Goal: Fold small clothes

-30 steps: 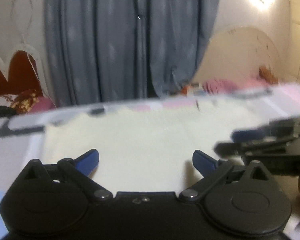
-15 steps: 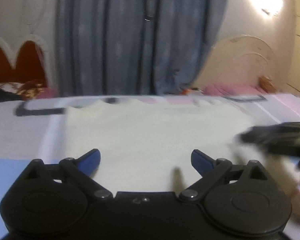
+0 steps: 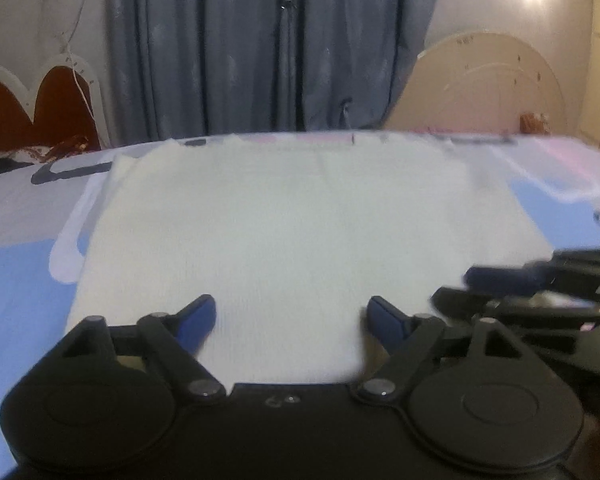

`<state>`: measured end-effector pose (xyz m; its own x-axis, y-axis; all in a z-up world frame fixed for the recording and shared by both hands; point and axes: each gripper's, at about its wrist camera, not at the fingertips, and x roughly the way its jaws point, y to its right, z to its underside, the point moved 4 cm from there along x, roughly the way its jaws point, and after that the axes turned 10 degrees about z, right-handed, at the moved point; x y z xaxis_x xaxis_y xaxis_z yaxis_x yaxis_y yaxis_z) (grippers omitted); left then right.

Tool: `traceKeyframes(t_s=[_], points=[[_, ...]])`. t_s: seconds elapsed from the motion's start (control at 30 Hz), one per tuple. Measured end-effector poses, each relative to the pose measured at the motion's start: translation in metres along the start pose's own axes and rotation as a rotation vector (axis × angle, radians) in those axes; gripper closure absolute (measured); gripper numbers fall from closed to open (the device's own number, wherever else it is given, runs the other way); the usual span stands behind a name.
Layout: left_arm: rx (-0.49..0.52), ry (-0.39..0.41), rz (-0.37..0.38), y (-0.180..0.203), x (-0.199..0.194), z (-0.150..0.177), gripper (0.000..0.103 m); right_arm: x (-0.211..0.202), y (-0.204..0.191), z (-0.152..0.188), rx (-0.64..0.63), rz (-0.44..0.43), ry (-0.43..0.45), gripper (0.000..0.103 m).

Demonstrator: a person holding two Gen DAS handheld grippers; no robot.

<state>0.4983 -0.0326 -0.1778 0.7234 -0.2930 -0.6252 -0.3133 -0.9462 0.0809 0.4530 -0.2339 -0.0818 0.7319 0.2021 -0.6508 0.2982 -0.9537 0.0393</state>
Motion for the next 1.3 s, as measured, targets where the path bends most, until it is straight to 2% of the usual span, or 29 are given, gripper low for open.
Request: traceKeyframes(t_s=[0.07, 0.13, 0.2, 0.27, 0.37, 0.43, 0.5, 0.57, 0.63, 0.7, 0.73, 0.8, 0.87, 0.9, 0.97, 1.03, 1.07, 1.13, 1.17, 1.2, 1.3], points=[[0.046, -0.004, -0.026, -0.004, -0.008, 0.008, 0.011, -0.007, -0.001, 0.006, -0.035, 0.008, 0.009, 0.073], [0.032, 0.001, -0.053, -0.023, -0.017, 0.014, 0.007, -0.016, 0.010, 0.016, -0.076, 0.054, 0.016, 0.073], [-0.019, 0.002, -0.059, -0.044, -0.028, 0.020, 0.007, -0.019, 0.034, 0.023, -0.029, 0.113, -0.020, 0.073], [-0.072, 0.003, -0.045, -0.058, -0.035, 0.020, 0.016, -0.025, 0.063, 0.032, 0.025, 0.176, -0.043, 0.073], [-0.065, 0.004, -0.045, -0.053, -0.039, 0.012, 0.022, -0.028, 0.077, 0.030, 0.046, 0.164, -0.069, 0.073], [-0.104, -0.001, -0.020, -0.052, -0.036, 0.013, 0.021, -0.034, 0.075, 0.021, 0.054, 0.180, -0.053, 0.073], [-0.090, -0.020, -0.042, -0.050, -0.031, 0.018, 0.020, -0.038, 0.074, 0.019, 0.087, 0.161, -0.043, 0.073], [-0.092, -0.030, -0.046, -0.049, -0.035, 0.015, 0.025, -0.025, 0.072, 0.030, 0.068, 0.163, -0.120, 0.073], [-0.116, -0.005, -0.037, -0.053, -0.043, 0.014, 0.025, -0.028, 0.067, 0.031, 0.009, 0.173, -0.120, 0.073], [-0.132, -0.041, -0.048, -0.062, -0.035, 0.020, 0.023, -0.038, 0.069, 0.023, 0.044, 0.167, -0.113, 0.073], [-0.134, -0.034, -0.037, -0.064, -0.034, 0.019, 0.022, -0.040, 0.069, 0.023, 0.058, 0.157, -0.098, 0.073], [-0.163, -0.049, -0.026, -0.067, -0.036, 0.013, 0.022, -0.030, 0.066, 0.033, 0.035, 0.157, -0.168, 0.073], [-0.216, -0.031, -0.020, -0.072, -0.047, 0.009, 0.029, -0.032, 0.065, 0.030, 0.025, 0.151, -0.175, 0.073], [-0.242, 0.000, -0.021, -0.076, -0.057, 0.008, 0.029, -0.036, 0.067, 0.026, 0.047, 0.138, -0.179, 0.073], [-0.305, 0.034, -0.023, -0.082, -0.073, 0.012, 0.032, -0.048, 0.072, 0.018, 0.092, 0.109, -0.132, 0.075], [-0.472, 0.066, 0.008, -0.096, -0.085, 0.025, 0.036, -0.056, 0.071, 0.011, 0.100, 0.094, -0.101, 0.084], [-0.603, 0.085, 0.049, -0.103, -0.088, 0.036, 0.044, -0.059, 0.070, 0.009, 0.109, 0.088, -0.085, 0.087], [-0.819, 0.112, 0.133, -0.113, -0.082, 0.057, 0.047, -0.062, 0.067, 0.004, 0.135, 0.064, -0.061, 0.091], [-0.872, 0.169, 0.141, -0.117, -0.081, 0.062, 0.048, -0.059, 0.066, 0.000, 0.152, 0.054, -0.054, 0.096], [-0.890, 0.193, 0.141, -0.119, -0.080, 0.063, 0.048, -0.058, 0.063, -0.002, 0.160, 0.045, -0.049, 0.101], [-0.907, 0.247, 0.144, -0.123, -0.071, 0.060, 0.048, -0.056, 0.051, -0.008, 0.172, 0.013, -0.023, 0.103]])
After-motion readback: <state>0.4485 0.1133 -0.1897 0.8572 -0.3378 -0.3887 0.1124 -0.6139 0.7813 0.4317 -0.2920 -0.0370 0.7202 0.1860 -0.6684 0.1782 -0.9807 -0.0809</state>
